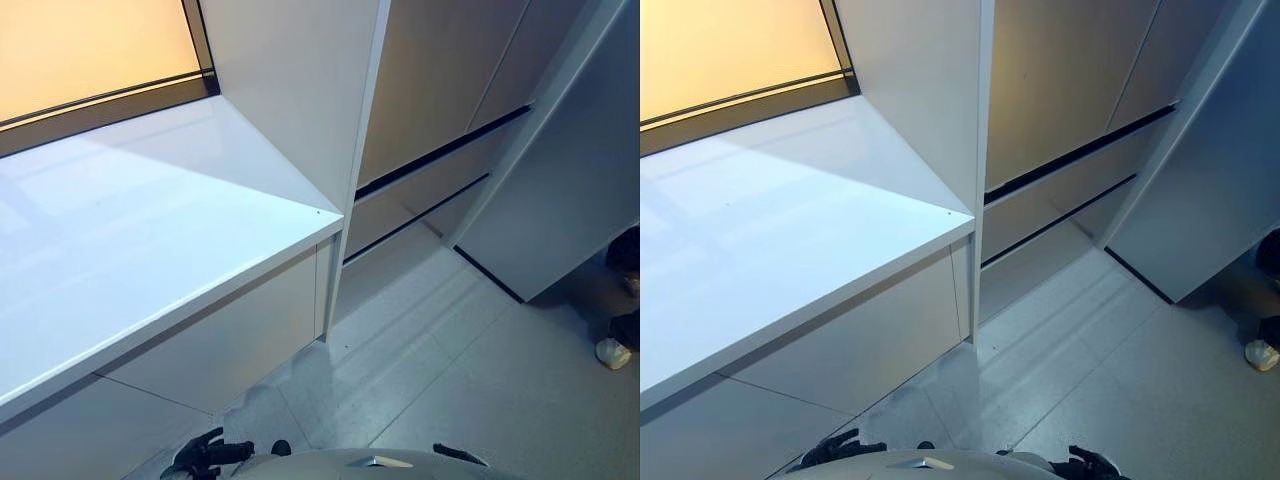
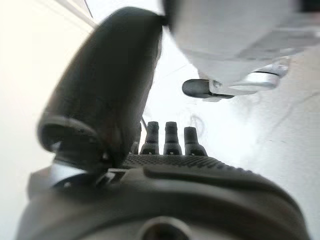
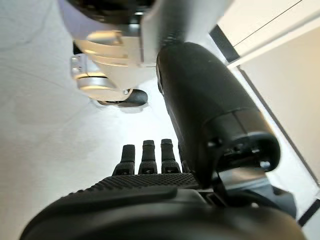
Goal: Put drinks into fridge and close the fridge
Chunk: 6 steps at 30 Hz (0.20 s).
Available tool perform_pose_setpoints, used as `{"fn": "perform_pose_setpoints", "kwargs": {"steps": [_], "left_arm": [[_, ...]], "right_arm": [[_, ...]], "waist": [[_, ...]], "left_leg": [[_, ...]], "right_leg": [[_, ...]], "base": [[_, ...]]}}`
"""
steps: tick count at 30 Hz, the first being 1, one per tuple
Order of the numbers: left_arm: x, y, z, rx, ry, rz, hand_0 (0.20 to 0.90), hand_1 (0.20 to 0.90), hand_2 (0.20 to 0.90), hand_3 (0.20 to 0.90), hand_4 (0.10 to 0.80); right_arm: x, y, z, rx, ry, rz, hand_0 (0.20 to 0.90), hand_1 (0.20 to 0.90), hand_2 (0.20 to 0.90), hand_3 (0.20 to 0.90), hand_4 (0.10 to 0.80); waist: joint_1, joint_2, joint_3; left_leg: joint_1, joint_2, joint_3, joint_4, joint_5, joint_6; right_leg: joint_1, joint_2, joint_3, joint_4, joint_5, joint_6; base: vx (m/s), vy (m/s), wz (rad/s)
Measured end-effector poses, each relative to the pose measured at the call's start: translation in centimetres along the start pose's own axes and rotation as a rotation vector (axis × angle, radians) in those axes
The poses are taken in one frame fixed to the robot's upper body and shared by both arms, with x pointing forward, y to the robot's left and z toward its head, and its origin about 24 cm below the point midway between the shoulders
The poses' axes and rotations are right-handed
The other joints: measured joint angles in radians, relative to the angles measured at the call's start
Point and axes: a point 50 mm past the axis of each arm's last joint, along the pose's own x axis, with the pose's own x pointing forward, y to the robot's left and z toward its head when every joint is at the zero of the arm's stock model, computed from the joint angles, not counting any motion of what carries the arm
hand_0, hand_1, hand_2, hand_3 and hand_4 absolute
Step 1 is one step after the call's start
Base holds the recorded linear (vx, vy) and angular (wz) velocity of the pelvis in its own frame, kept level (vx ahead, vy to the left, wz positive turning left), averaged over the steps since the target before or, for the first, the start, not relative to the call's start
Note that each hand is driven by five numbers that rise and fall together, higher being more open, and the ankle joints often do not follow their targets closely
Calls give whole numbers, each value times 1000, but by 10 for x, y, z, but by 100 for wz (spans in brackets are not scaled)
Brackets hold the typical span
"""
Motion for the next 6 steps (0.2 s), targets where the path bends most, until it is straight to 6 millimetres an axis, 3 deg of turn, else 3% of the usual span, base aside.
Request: {"fn": "perform_pose_setpoints", "kwargs": {"steps": [6], "left_arm": [[0, -5, 0, 14, 2, -32, 900, 900, 900, 900, 800]], "right_arm": [[0, -2, -2, -4, 23, 14, 900, 900, 900, 900, 800]], "waist": [[-2, 12, -11]], "left_leg": [[2, 2, 3, -6, 1, -1]], "right_leg": [[-1, 3, 6, -3, 3, -1]], "base": [[3, 5, -1]]}}
